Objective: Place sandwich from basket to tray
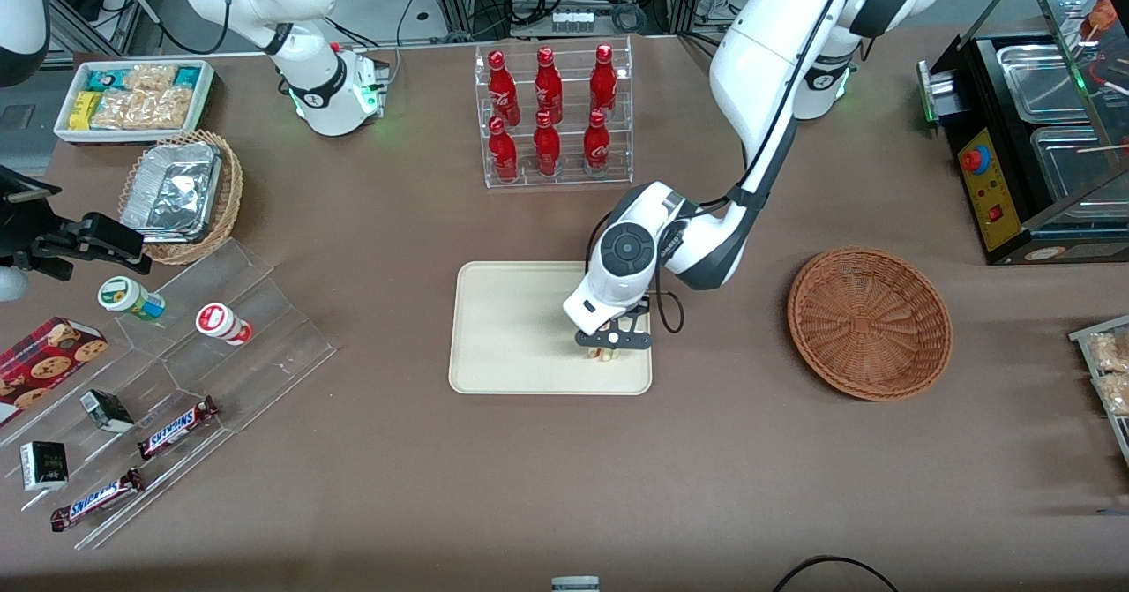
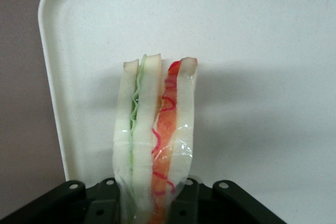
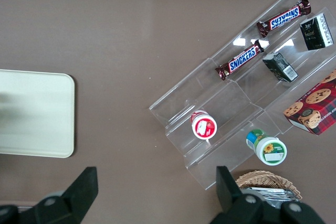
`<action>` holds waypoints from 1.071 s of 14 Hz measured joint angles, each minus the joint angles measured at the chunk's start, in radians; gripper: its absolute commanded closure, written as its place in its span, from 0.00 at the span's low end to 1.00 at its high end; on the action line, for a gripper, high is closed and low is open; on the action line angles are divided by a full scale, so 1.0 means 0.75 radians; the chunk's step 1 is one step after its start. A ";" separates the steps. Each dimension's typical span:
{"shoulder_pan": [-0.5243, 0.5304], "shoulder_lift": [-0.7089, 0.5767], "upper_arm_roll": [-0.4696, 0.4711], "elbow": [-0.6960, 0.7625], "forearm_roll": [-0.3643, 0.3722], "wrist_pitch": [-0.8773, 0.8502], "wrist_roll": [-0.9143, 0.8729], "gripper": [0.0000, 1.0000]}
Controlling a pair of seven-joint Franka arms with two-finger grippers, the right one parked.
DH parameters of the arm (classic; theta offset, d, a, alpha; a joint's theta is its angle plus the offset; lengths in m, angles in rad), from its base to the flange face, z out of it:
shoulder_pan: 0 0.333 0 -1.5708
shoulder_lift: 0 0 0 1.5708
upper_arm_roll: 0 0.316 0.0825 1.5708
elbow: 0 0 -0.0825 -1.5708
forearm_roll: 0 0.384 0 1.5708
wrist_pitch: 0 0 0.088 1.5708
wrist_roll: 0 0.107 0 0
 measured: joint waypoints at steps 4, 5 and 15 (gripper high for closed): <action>0.000 0.007 0.001 0.002 -0.001 0.011 -0.003 0.20; 0.000 0.007 0.003 0.005 -0.002 0.012 -0.012 0.06; 0.104 -0.346 0.063 0.082 -0.002 -0.435 -0.118 0.00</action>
